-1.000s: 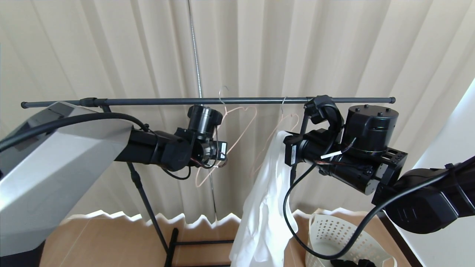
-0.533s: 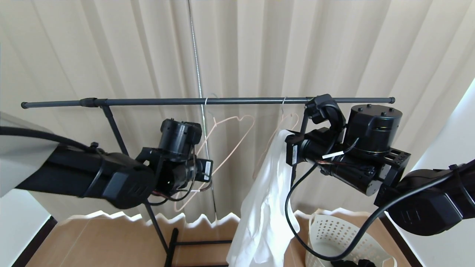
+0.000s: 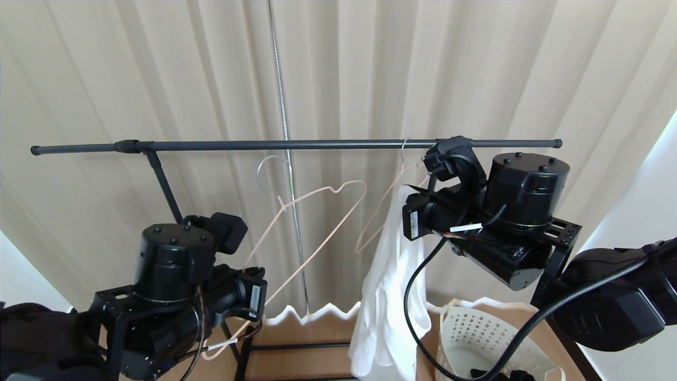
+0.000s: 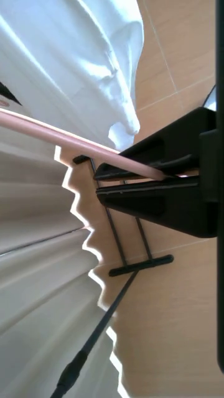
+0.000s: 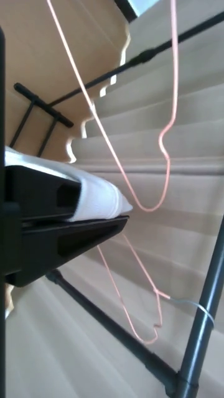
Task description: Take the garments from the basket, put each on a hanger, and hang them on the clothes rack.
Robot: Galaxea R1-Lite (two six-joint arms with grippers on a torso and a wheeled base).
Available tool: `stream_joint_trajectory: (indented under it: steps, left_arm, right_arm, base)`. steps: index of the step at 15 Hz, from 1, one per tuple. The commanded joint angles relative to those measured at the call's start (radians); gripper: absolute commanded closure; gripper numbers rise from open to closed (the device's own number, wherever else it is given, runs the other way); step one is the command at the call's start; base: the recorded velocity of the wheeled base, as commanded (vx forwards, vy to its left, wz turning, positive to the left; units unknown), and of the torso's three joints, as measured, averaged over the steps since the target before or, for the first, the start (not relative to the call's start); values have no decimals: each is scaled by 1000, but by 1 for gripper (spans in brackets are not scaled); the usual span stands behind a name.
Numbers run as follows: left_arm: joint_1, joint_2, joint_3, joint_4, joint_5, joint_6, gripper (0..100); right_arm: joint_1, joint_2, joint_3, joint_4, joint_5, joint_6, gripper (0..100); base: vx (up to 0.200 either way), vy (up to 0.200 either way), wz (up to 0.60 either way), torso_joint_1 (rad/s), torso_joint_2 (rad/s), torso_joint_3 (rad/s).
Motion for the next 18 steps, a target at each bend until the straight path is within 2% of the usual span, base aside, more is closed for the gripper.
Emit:
stream_joint_trajectory:
  steps: [1,2,4,7,13,18]
  left_arm:
    - [-7,-25,105,-91,-4,37,100]
    - [-23,-22,139,-151,-6,63,100]
    - [-53,-19,171,-190,-4,69,100]
    - [-76,-33,246,-267,-23,68,100]
    - [-101,-30,259,-302,-37,84,100]
    - [-101,-28,272,-319,-37,83,100]
  right_arm:
    - [-8,-1,-5,0,-14,-15,100]
    - [-18,1,8,-1,-53,-24,100]
    - [-48,-5,6,-6,-82,-30,100]
    - [-50,-33,23,-18,-114,-49,100]
    - [-38,-15,38,-60,-228,-111,100]
    - [-39,-4,28,-67,-268,-119,100]
  base:
    - [0,0,0,0,0,0]
    - [0,0,0,0,0,0]
    - [0,0,0,0,0,0]
    - [0,0,0,0,0,0]
    - [0,0,0,0,0,0]
    - [0,0,0,0,0,0]
